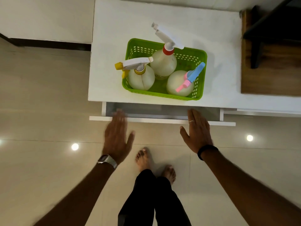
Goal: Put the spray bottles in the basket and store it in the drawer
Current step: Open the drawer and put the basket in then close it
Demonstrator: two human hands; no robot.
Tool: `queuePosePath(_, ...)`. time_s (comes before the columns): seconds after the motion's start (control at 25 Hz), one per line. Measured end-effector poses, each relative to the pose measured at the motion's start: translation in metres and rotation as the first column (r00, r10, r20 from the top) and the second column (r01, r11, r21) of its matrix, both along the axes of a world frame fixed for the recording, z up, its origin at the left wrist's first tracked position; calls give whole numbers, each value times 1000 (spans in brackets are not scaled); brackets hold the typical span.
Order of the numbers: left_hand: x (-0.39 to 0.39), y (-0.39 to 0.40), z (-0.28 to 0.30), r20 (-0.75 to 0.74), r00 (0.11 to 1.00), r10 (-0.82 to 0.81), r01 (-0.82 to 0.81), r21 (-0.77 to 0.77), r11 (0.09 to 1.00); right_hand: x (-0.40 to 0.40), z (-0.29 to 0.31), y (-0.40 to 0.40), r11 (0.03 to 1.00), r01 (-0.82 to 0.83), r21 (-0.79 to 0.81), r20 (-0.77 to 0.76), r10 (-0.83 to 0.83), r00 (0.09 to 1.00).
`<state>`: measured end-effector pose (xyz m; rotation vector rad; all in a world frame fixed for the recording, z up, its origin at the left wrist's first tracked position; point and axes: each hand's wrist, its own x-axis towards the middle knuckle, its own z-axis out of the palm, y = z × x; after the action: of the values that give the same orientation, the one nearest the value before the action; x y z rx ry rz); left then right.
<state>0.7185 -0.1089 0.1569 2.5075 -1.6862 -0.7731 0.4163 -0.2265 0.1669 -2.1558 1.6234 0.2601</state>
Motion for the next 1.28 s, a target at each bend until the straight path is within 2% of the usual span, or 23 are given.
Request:
queuePosePath(0.08,-43,-6,9,-14,954,-299,296,-93,951,-6,-9,-2,995,-6,95,-82,14,997)
queuePosePath(0.12,-61,-9,7,-14,928,-371,371,-27,928,-8,-13,3,990,-15,138,-119,32,992)
queuePosePath(0.28,-70,-14,0,-5,937,-348,341,217,915,-12,-15,32,978,-60,202,-196,100,975)
queuePosePath(0.44,-81,12,4,-6,927,-374,364,251,897,-13,-4,50,957,-38,289,-224,106,969)
queuePosePath(0.6,-91,40,11,-71,938,-338,343,321,883,-28,9,89,930,-51,363,-176,122,977)
queuePosePath(0.96,-118,118,20,-113,940,-322,340,394,854,-54,23,170,917,-73,393,-111,126,986)
queuePosePath(1.28,-137,166,33,-133,940,-316,340,479,810,-73,19,225,885,-100,454,-148,186,971)
